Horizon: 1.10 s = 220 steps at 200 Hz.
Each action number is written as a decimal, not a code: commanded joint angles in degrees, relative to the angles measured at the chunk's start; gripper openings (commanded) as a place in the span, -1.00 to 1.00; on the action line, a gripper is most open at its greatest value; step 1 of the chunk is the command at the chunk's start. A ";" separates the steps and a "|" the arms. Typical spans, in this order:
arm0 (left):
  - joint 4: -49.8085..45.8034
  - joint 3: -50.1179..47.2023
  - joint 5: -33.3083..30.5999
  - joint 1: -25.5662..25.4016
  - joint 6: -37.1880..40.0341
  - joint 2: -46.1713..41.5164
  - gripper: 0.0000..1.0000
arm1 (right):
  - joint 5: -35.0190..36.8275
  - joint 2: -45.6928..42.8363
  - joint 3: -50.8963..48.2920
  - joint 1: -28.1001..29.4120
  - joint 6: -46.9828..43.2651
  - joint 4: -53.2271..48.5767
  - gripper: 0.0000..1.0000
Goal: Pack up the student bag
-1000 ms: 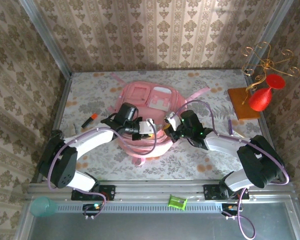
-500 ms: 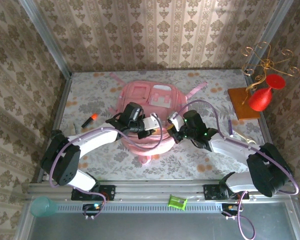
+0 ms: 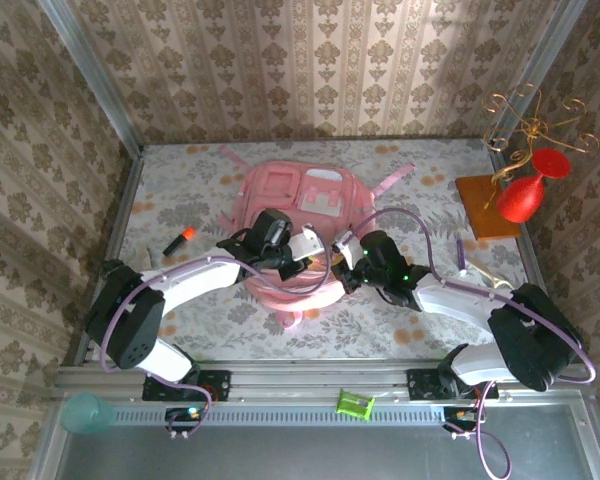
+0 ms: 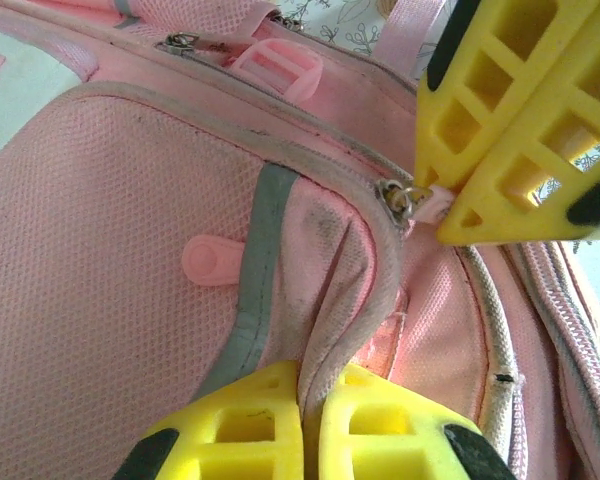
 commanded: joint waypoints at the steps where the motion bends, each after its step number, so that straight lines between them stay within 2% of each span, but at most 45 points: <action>1: 6.95 0.59 -8.75 0.82 -2.74 2.65 -1.00 | -13.16 -2.78 -1.09 3.49 0.74 8.42 -1.00; 21: 7.61 -0.32 -8.22 0.73 -0.49 3.02 -1.00 | -14.65 -4.77 0.01 1.76 2.71 4.10 -1.00; 48: 9.65 -2.59 -6.86 0.63 3.27 2.72 -1.00 | -15.66 -6.37 4.28 -1.37 5.12 -7.91 -1.00; 79: 11.71 -4.68 -6.37 -0.29 7.49 2.93 -1.00 | -21.31 -3.65 8.69 -4.21 11.43 -16.00 -1.00; 95: 12.49 -5.31 -6.35 -0.53 8.26 3.01 -1.00 | -21.92 -2.81 9.86 -4.47 12.77 -18.52 -1.00; 143: 11.82 -4.23 -5.52 -0.56 6.85 3.25 -1.00 | -22.39 -2.33 8.03 -4.77 15.34 -14.84 -1.00; 220: 9.35 -1.17 -5.05 -1.10 2.49 4.51 -1.00 | -16.69 -1.14 3.14 3.95 15.32 1.63 -1.00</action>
